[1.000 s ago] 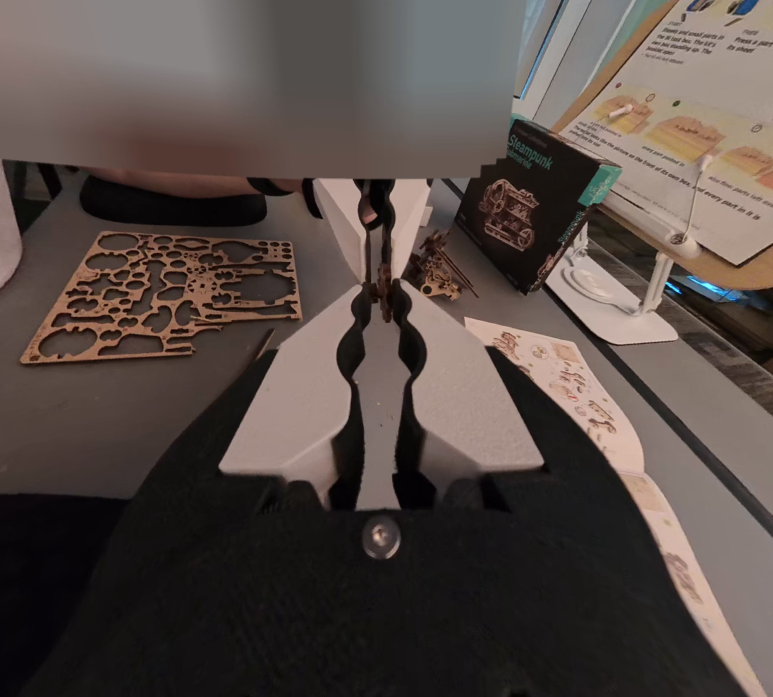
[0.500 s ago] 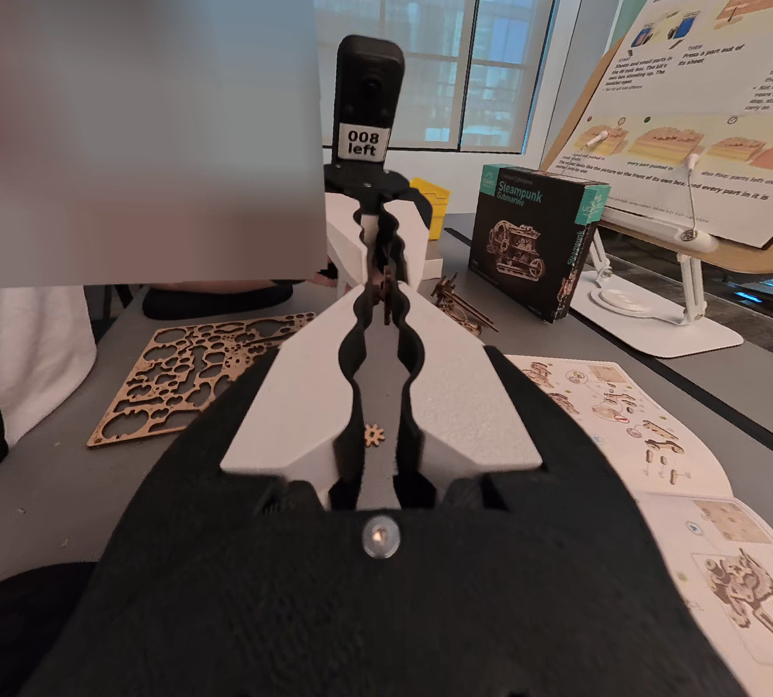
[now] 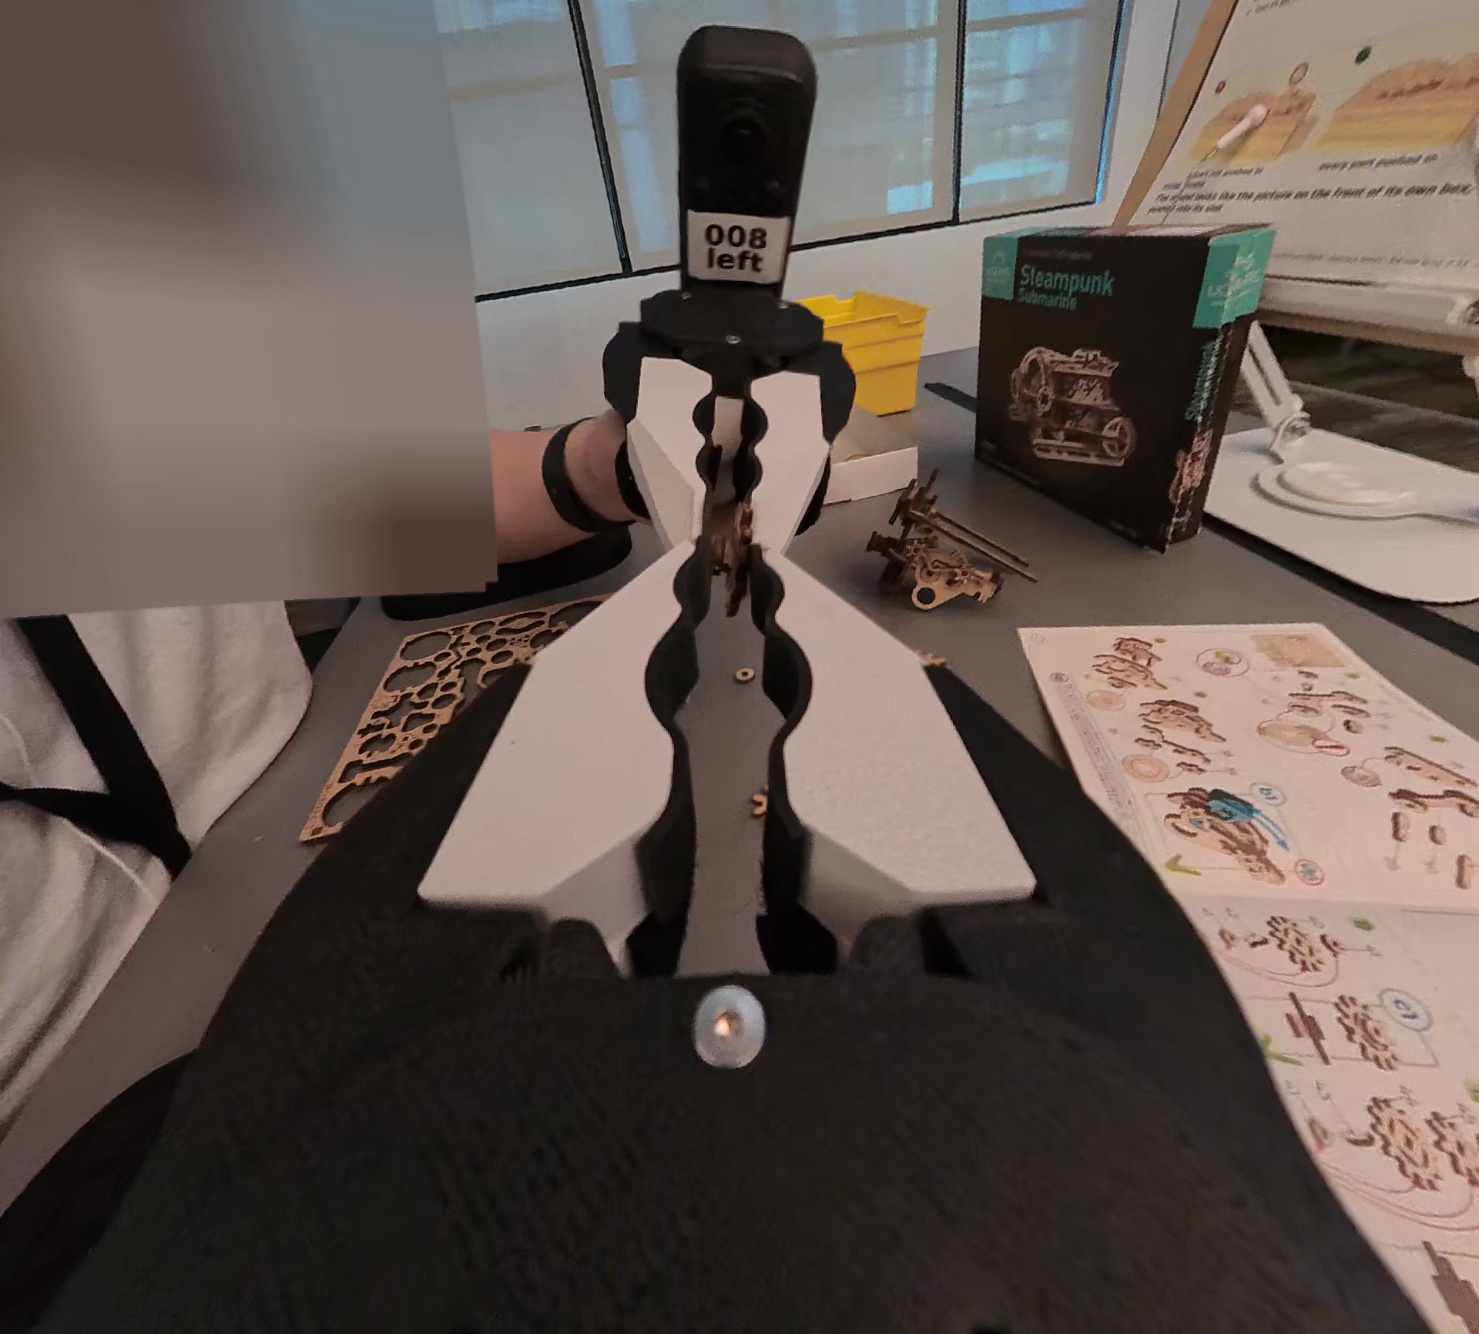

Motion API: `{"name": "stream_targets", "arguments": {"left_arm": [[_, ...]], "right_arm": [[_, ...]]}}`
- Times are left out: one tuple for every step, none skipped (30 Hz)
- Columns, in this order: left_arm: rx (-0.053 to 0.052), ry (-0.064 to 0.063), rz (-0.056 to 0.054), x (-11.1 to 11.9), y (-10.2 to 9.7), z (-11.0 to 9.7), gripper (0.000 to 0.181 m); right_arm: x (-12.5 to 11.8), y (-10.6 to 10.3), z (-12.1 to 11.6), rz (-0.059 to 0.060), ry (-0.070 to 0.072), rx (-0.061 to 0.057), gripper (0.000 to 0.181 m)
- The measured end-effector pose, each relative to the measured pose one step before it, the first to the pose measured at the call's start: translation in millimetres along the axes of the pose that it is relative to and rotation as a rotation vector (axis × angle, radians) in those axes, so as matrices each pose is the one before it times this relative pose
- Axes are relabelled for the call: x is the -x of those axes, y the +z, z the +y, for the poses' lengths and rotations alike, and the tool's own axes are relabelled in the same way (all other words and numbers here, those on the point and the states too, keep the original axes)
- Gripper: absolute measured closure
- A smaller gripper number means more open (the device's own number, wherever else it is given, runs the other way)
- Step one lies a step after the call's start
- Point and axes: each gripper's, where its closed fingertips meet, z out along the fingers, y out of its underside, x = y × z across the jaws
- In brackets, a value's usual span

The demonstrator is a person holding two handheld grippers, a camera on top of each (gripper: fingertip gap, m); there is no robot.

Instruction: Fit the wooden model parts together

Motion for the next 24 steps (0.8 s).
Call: {"name": "stream_targets", "arguments": {"left_arm": [[0.0109, -0.0252, 0.0102, 0.57, -0.04, 1.76, 0.175], [0.0091, -0.0177, 0.0033, 1.21, -0.19, 1.62, 0.175], [0.0107, -0.008, -0.0039, 1.85, -0.03, 2.04, 0.175], [0.0146, -0.0007, -0.0141, 2.84, -0.13, 2.36, 0.175], [0.0147, 0.0095, -0.0183, 2.66, 0.05, 2.29, 0.175], [0.0163, 0.0144, -0.0127, 1.22, 0.48, 2.35, 0.175], [0.0165, 0.0113, -0.0071, 0.06, 0.53, 1.92, 0.175], [0.0147, 0.0096, -0.0071, 0.12, 0.57, 1.6, 0.175], [0.0144, 0.011, -0.0075, 0.22, 0.68, 1.71, 0.175], [0.0132, 0.0108, -0.006, 0.14, 0.6, 1.53, 0.175], [0.0118, 0.011, -0.0059, 0.06, 0.47, 1.52, 0.175], [0.0117, 0.0156, -0.0088, 0.45, 0.4, 1.34, 0.175], [0.0101, 0.022, -0.0113, 0.21, 0.58, 1.2, 0.175], [0.0069, 0.0272, -0.0131, 0.1, 0.26, 0.56, 0.174], [0.0051, 0.0297, -0.0094, -0.62, 0.14, 0.23, 0.174], [0.0035, 0.0237, -0.0068, -0.74, 0.05, 0.05, 0.174], [0.0009, 0.015, -0.0043, -0.48, 0.06, -0.26, 0.174], [-0.0012, 0.0101, 0.0024, -1.09, 0.03, -0.41, 0.174], [0.0015, 0.0064, 0.0015, -0.68, 0.24, -0.04, 0.174], [0.0007, 0.0091, -0.0047, 0.1, 0.06, -0.16, 0.174], [0.0015, 0.0181, -0.0047, -0.47, 0.22, -0.04, 0.174], [0.0071, 0.0271, -0.0045, -1.17, 0.23, 0.47, 0.174], [0.0101, 0.0346, -0.018, 0.37, 0.41, 0.48, 0.174], [0.0077, 0.045, -0.021, -0.11, 0.38, 0.06, 0.174]], "right_arm": [[-0.6, 0.3, 2.01, -0.0006, 0.0099, 0.0125, 0.175], [-1.19, 0.49, 2.19, 0.0044, 0.0055, 0.0135, 0.175], [-0.43, 0.73, 2.25, 0.0009, 0.0057, 0.0167, 0.172], [-1.54, 0.78, 3.19, 0.0086, 0.0062, 0.0239, 0.169], [-1.67, 0.7, 3.07, 0.0119, 0.0013, 0.0242, 0.167], [-0.86, 0.45, 1.98, 0.0094, -0.0013, 0.0164, 0.167], [-1.39, 0.43, 2.16, 0.0123, -0.0011, 0.0144, 0.171], [-1.12, 0.15, 1.83, 0.0074, 0.0, 0.0109, 0.173], [0.19, 0.27, 1.38, -0.0041, 0.0039, 0.0083, 0.173], [0.01, 0.49, 1.41, -0.004, 0.0092, 0.0088, 0.173], [-0.45, 0.15, 1.66, 0.0001, 0.0042, 0.0091, 0.175], [-0.08, 0.27, 1.74, 0.0014, -0.0084, 0.0119, 0.175], [0.14, 0.17, 1.29, 0.0035, -0.0133, 0.0105, 0.175], [0.62, 0.19, 0.29, 0.0049, -0.0208, 0.0065, 0.175], [1.29, 0.09, -0.13, 0.0042, -0.0321, 0.0047, 0.175], [1.25, -0.07, 0.0, 0.0051, -0.0381, 0.0063, 0.175], [0.61, -0.22, -0.11, 0.0086, -0.034, 0.0061, 0.175], [1.46, -0.05, -0.81, 0.0028, -0.0294, 0.0019, 0.175], [1.34, 0.17, -0.38, 0.0025, -0.0297, 0.0033, 0.175], [-0.16, -0.21, 0.01, 0.0136, -0.0353, 0.0056, 0.175], [0.66, -0.01, -0.29, 0.0087, -0.0345, 0.0023, 0.175], [1.87, 0.19, 0.27, -0.0005, -0.0291, 0.0092, 0.175], [0.25, -0.1, 0.87, 0.0082, -0.0243, 0.0155, 0.175], [0.35, -0.31, 0.23, 0.0088, -0.0268, 0.0088, 0.175]]}}
